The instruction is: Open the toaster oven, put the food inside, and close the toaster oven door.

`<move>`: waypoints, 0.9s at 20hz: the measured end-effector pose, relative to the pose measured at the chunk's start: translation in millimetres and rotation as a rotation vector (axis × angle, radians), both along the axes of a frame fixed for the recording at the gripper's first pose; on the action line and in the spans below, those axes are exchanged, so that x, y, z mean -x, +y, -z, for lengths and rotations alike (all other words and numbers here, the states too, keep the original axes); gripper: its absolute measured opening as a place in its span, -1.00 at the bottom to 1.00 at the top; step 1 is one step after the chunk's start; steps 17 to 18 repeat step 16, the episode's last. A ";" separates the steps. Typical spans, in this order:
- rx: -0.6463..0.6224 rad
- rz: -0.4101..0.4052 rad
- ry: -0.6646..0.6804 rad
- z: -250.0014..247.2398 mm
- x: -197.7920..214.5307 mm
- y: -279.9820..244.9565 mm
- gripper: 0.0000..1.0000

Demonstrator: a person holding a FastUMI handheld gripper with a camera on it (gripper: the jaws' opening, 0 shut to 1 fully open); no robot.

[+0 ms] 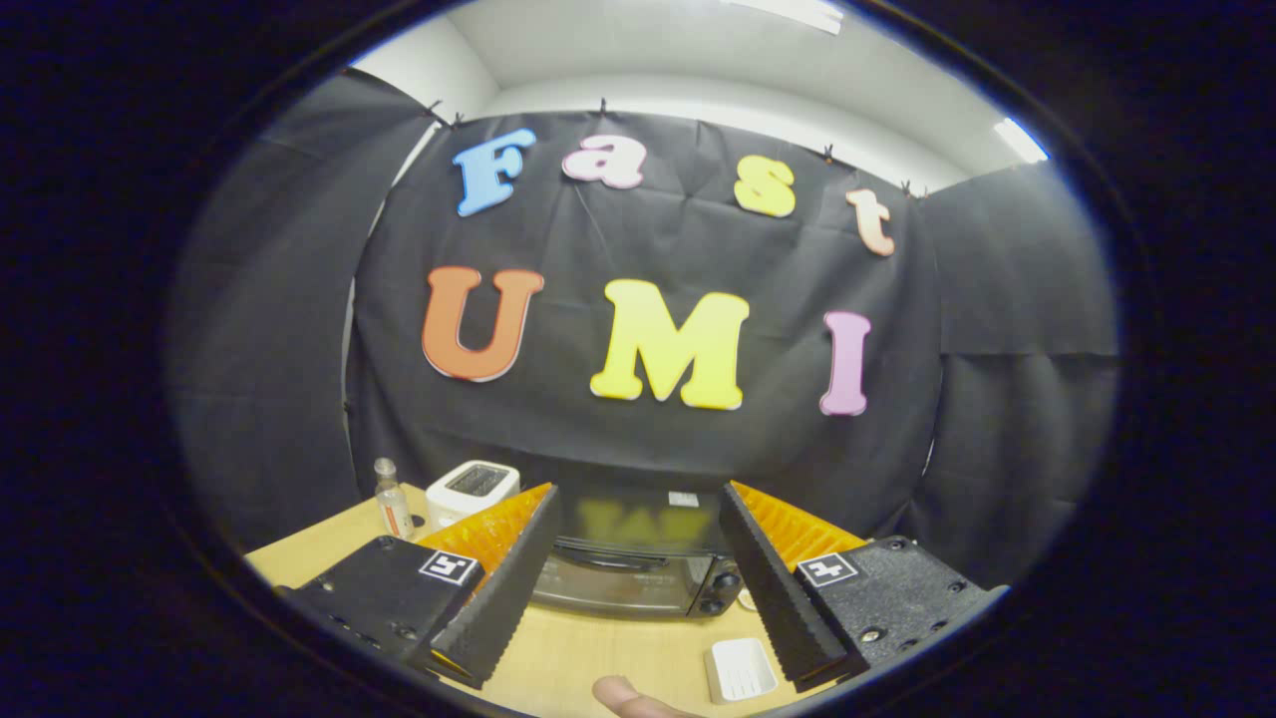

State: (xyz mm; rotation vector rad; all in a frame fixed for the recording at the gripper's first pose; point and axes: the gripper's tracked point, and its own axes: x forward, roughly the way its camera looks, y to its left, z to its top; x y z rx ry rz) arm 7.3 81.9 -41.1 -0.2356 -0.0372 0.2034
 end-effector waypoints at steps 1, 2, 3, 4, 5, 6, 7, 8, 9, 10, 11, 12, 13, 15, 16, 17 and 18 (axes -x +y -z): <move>0.007 -0.002 -0.015 -8.5 18.8 -4.9 1.00; 0.002 0.008 -0.021 -15.4 34.8 -12.3 1.00; -0.012 0.009 -0.018 -19.8 50.0 -16.9 1.00; -0.036 0.007 -0.014 -27.3 65.4 -21.2 1.00; -0.066 -0.002 -0.002 -30.3 78.4 -25.8 1.00; -0.096 -0.014 0.004 -32.9 91.3 -29.7 1.00; -0.125 -0.025 0.006 -36.1 101.9 -33.6 1.00; -0.140 -0.035 -0.004 -40.6 110.2 -37.9 1.00; -0.135 -0.048 -0.022 -45.6 119.9 -42.4 1.00; -0.128 -0.057 -0.041 -49.5 127.1 -46.1 1.00; -0.128 -0.059 -0.051 -51.0 135.1 -50.6 1.00; -0.132 -0.055 -0.044 -48.6 140.9 -54.7 1.00; -0.144 -0.047 -0.028 -42.4 146.8 -60.0 1.00; -0.175 -0.028 -0.018 -40.9 154.9 -71.9 1.00; -0.179 -0.007 -0.025 -41.9 155.8 -80.3 1.00; -0.179 -0.007 -0.025 -41.9 155.8 -80.3 1.00; -0.179 -0.007 -0.025 -41.9 155.8 -80.3 1.00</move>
